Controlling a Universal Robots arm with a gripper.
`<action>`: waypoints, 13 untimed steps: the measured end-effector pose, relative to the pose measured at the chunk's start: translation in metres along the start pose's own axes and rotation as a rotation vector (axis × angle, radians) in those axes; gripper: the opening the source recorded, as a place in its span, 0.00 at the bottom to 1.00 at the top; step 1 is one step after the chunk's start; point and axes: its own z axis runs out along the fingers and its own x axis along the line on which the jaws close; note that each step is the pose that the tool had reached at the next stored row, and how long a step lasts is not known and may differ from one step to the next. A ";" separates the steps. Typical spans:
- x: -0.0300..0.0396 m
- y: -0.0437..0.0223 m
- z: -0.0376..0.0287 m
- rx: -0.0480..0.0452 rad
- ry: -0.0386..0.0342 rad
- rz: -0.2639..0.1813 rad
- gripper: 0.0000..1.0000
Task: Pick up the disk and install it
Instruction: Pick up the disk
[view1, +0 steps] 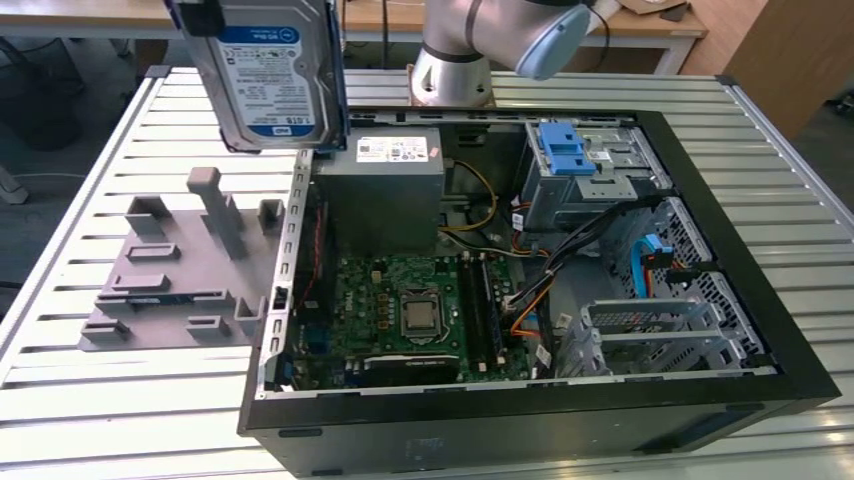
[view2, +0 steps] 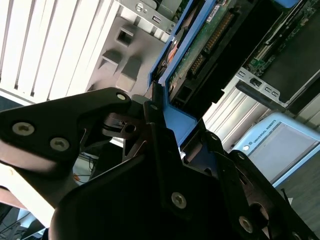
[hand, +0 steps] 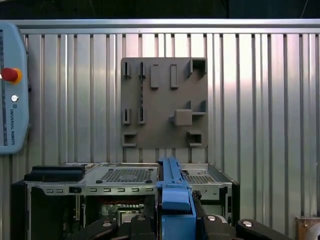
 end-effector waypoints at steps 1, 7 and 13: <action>0.0006 -0.0014 0.0000 0.0000 0.0000 0.000 0.37; 0.0040 -0.0098 0.0000 -0.0001 0.0000 0.000 0.37; 0.0075 -0.0184 -0.0001 -0.0001 0.0000 0.000 0.37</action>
